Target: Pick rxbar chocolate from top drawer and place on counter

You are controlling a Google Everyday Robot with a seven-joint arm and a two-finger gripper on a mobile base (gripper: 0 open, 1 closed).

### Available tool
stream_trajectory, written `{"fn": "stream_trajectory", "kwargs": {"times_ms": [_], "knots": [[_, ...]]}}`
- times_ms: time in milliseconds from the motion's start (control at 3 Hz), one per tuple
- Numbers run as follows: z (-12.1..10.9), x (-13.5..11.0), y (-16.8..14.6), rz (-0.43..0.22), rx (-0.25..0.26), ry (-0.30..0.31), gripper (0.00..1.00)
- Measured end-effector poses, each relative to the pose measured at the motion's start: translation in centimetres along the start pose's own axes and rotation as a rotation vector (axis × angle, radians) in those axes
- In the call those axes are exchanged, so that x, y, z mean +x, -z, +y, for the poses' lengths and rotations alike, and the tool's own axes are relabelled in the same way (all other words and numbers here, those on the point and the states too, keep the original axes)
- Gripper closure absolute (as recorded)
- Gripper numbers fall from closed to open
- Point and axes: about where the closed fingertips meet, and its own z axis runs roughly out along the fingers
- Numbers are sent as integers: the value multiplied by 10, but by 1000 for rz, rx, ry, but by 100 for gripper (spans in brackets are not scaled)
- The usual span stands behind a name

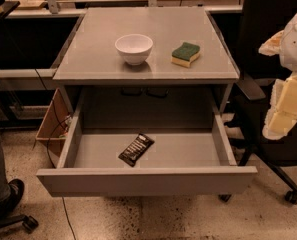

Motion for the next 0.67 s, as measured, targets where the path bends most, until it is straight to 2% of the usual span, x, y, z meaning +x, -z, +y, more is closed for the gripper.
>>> {"fn": "stream_trajectory", "kwargs": {"times_ms": [333, 667], "knots": [[0, -2, -5, -6, -2, 4, 0], [0, -9, -30, -34, -13, 26, 0]]}}
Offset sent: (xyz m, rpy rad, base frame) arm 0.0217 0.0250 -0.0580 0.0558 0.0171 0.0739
